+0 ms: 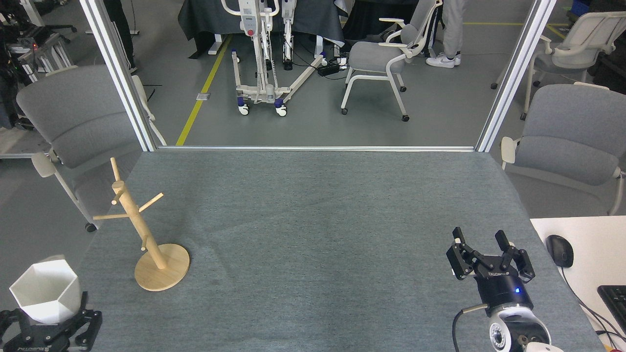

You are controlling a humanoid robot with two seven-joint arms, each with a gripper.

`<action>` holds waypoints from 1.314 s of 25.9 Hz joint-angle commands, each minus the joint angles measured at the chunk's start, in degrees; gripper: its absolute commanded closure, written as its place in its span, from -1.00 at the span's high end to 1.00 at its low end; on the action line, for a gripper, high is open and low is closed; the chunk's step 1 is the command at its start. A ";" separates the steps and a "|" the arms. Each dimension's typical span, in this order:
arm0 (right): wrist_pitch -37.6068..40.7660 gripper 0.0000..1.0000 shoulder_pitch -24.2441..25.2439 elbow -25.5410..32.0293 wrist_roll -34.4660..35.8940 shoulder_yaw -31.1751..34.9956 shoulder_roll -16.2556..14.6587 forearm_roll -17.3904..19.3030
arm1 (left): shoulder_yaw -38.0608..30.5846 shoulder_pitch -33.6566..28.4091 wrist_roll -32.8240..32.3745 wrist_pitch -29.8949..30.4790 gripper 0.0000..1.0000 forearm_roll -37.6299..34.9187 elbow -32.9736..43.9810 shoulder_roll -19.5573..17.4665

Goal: Hang cup on storage rack
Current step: 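Raise the cup with the left gripper onto a peg of the wooden stand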

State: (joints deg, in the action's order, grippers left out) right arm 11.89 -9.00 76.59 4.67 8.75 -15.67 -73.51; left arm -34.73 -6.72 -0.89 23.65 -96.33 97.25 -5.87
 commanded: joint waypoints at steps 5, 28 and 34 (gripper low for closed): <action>-0.20 1.00 0.30 0.22 -0.27 -0.66 -0.50 0.30 | 3.26 11.73 -4.03 -7.39 -1.00 -9.57 -8.13 -3.27; -0.29 1.00 0.03 0.05 0.08 0.04 4.59 0.30 | 15.13 15.24 -4.20 -10.81 -1.00 -18.54 -10.59 -2.83; -0.29 1.00 -0.14 0.14 0.08 0.13 6.18 0.21 | 16.89 15.16 -4.38 -10.90 -1.00 -19.07 -11.03 -2.83</action>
State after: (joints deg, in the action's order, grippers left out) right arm 11.56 -9.00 76.67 4.75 8.82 -9.93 -73.26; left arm -18.64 8.46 -5.20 12.81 -115.02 86.51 -8.73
